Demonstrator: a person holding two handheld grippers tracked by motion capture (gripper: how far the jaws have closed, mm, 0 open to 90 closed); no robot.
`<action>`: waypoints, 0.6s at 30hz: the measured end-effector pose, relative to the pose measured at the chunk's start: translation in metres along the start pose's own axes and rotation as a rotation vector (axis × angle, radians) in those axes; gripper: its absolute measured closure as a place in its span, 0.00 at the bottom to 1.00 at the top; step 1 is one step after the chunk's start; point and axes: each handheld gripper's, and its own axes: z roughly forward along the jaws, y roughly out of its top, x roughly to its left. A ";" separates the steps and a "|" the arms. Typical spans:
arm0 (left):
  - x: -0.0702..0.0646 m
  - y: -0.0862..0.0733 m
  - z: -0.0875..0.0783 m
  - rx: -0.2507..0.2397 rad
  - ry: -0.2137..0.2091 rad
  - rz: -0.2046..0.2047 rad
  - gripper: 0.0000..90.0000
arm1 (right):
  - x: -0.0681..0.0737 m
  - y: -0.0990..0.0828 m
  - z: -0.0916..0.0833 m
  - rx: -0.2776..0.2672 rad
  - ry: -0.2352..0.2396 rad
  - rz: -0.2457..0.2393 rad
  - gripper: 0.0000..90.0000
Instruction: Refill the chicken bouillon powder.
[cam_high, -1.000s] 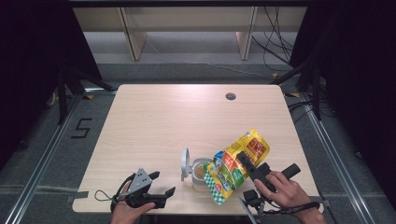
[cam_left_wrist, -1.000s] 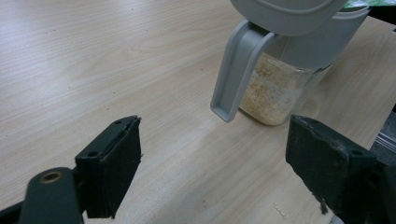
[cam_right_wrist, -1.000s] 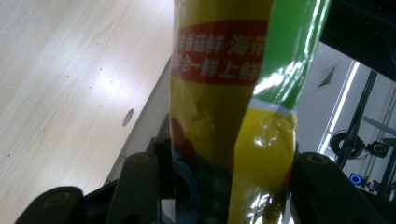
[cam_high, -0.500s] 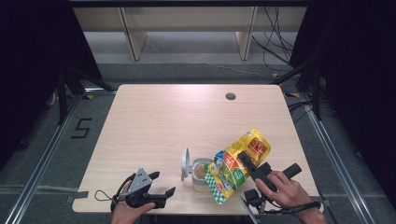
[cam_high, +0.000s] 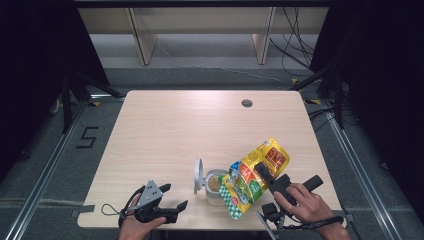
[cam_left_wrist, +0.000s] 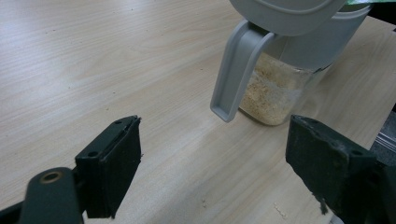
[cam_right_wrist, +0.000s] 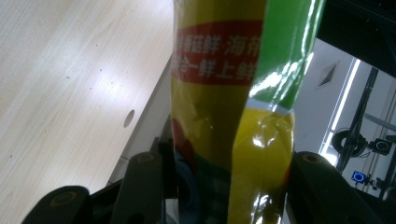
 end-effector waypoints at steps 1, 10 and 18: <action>0.000 0.000 0.000 0.001 0.000 0.001 0.20 | 0.000 0.000 0.000 -0.003 0.001 -0.010 0.69; 0.001 0.000 0.000 0.008 -0.001 0.012 0.20 | 0.000 -0.001 0.000 0.006 0.014 -0.010 0.69; 0.002 0.000 0.000 0.013 0.002 0.016 0.20 | 0.000 -0.001 0.000 0.006 0.012 -0.005 0.69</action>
